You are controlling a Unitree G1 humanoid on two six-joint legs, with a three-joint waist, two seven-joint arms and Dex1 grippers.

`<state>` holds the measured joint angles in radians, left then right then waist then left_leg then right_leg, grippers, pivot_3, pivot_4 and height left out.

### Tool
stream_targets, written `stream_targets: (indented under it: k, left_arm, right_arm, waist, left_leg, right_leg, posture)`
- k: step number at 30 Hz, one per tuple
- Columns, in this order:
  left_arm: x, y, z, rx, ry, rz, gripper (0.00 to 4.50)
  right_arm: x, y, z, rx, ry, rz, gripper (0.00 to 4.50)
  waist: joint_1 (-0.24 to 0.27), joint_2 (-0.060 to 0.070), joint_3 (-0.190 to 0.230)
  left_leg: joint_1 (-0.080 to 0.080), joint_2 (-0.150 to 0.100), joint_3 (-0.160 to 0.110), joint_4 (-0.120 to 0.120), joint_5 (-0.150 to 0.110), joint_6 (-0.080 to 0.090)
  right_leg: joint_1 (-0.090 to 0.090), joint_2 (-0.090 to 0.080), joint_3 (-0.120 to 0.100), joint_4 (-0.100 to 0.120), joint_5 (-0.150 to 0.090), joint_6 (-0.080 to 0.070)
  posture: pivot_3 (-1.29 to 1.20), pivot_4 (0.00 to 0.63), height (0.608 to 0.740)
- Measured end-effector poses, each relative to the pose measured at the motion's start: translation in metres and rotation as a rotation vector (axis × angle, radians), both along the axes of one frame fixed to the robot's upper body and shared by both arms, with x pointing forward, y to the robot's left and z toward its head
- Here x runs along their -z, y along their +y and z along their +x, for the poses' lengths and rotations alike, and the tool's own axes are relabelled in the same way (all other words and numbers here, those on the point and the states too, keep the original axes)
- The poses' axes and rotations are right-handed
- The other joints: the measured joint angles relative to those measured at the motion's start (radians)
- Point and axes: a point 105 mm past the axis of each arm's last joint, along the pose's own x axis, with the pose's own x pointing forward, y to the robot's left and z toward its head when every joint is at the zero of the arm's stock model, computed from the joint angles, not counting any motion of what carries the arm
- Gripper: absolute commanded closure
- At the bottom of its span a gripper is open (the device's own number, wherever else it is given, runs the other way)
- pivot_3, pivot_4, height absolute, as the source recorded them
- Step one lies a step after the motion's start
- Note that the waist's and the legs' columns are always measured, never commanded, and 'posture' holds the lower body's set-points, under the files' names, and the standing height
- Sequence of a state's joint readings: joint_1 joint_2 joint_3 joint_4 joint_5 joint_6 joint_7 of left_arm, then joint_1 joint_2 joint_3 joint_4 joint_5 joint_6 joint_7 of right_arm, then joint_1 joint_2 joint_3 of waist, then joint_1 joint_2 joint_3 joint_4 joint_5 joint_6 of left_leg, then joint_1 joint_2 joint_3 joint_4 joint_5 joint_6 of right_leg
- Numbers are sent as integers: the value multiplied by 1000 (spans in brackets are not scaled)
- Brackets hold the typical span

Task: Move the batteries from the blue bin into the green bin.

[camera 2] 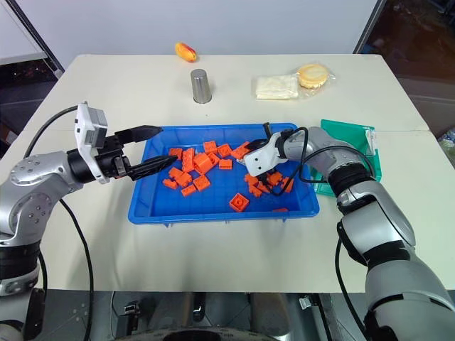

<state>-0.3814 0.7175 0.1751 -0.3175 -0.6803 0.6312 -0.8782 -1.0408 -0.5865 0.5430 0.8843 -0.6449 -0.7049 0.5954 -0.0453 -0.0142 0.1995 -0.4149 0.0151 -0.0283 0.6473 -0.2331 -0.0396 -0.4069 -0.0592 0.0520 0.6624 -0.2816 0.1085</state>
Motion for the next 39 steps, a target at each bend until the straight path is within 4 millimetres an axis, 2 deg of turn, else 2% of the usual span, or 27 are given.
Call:
stream_targets:
  k: [8, 11, 15, 18, 21, 22, 24, 27, 33, 34, 36, 39]
  left_arm:
    - [0, 0, 0, -5, 2, -4, 0]
    - [0, 1, 0, -6, 4, -1, 0]
    - [0, 2, 0, -8, 3, 3, 0]
    - [0, 2, 0, -6, 3, 3, 0]
    - [-1, 1, 0, -3, 2, 1, 0]
    - [-1, 0, 0, 1, 0, 0, 0]
    - [-2, 0, 0, 4, -2, 0, 0]
    - [-3, 0, 2, 8, -2, -4, 0]
    - [-2, 1, 2, 7, 1, -6, 0]
    - [-2, 1, 2, 7, 1, -6, 0]
    - [-1, 1, 2, 5, 3, -7, 0]
    - [-2, 1, 2, 5, 2, -7, 0]
  right_arm:
    - [-1, -5, 2, 20, 0, -4, 3885]
    - [-8, -22, 2, 53, 1, -45, 3885]
    - [-30, -49, 0, 111, -23, -73, 3885]
    - [-36, -54, -3, 129, -25, -60, 3885]
    - [-31, -55, -7, 141, -3, -64, 3885]
    - [-29, -55, -8, 147, 8, -65, 3178]
    - [-22, -57, -10, 159, 38, -70, 2365]
    - [-30, -55, -11, 159, 16, -59, 845]
    - [-38, -60, -6, 255, 49, -4, 845]
    - [-42, -60, -6, 285, 75, 46, 845]
    - [-55, -49, -9, 361, 203, 258, 845]
    - [-67, -23, -27, 404, 506, 531, 845]
  waist:
    - [0, 0, 0]
    - [3, 0, 0]
    - [2, 0, 0]
    - [-1, 0, 0]
    - [1, 0, 0]
    - [2, 0, 0]
    - [4, 0, 0]
    - [4, 0, 0]
    - [4, 0, 0]
    - [3, 0, 0]
    - [1, 0, 0]
    - [1, 0, 0]
  left_leg:
    - [0, 0, 0, 0, 0, 0]
    - [0, -1, 0, 0, 0, 0]
    - [0, 0, 0, 0, 0, 0]
    - [0, 0, 0, 0, 0, 0]
    - [0, 0, 0, 0, 0, 0]
    - [0, 0, 0, 0, 0, 0]
    - [0, -1, 0, 0, 0, 0]
    - [1, -1, 0, 0, 0, 0]
    - [1, -1, 0, 0, 0, 0]
    - [1, -1, 0, 0, 0, 0]
    - [1, 0, -1, 0, 0, 0]
    - [1, 1, -2, 0, 0, 0]
  right_leg:
    - [0, 0, 0, 0, 0, 0]
    - [0, -1, 0, 0, 0, 0]
    - [0, -1, 0, 0, 0, 0]
    - [0, 0, 0, 0, 0, 0]
    - [0, 0, 0, 0, 0, 0]
    - [0, 0, 0, 0, 0, 0]
    - [1, -1, 0, 0, 0, 0]
    - [1, -1, 0, 0, 0, 0]
    - [1, -1, 0, 0, 0, 0]
    - [1, -1, 0, 0, 0, 0]
    - [1, 0, 0, 0, 0, 0]
    - [1, 1, 0, 1, 0, 0]
  posture:
    - [0, 150, 740]
    - [0, 150, 740]
    - [0, 150, 740]
    - [0, 150, 740]
    - [0, 150, 740]
    - [0, 150, 740]
    - [0, 150, 740]
    - [0, 150, 740]
    - [0, 150, 740]
    - [0, 150, 740]
    - [0, 150, 740]
    - [0, 150, 740]
